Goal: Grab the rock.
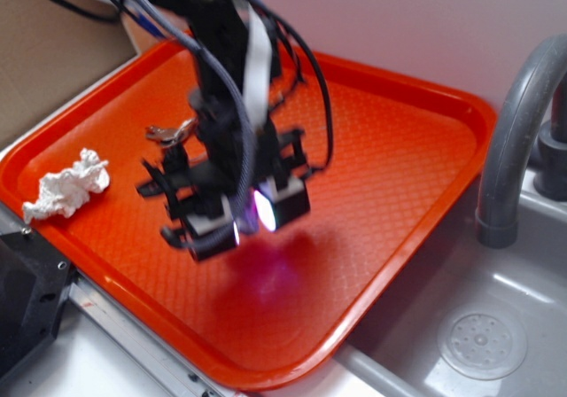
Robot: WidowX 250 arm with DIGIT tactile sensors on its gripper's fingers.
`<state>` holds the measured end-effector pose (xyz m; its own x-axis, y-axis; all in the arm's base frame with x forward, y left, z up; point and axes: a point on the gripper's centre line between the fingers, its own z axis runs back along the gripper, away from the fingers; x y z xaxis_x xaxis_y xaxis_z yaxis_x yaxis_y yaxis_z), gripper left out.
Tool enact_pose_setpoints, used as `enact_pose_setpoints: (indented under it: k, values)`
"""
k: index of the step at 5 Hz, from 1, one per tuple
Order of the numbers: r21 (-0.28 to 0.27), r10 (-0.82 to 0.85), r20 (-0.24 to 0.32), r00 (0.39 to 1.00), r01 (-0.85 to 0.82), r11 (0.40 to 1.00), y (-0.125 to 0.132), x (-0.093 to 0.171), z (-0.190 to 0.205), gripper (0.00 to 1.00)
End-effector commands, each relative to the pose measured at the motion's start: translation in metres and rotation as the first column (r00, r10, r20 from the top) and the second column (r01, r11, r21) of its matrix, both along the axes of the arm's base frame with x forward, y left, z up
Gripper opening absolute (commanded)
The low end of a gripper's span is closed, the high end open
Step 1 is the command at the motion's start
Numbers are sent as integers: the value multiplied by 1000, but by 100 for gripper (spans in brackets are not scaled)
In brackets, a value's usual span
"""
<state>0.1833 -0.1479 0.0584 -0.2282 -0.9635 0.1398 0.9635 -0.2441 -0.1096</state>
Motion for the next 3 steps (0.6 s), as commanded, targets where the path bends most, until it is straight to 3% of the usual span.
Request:
enact_pose_setpoints:
  k: [1,2,3]
  values:
    - [39,301,145,943,-309,950,32,-4,83,0]
    - [155,501,220,837,-537,829,55,0,110,0]
    - [174,687,232,688,-725,667,73,-4,132,0]
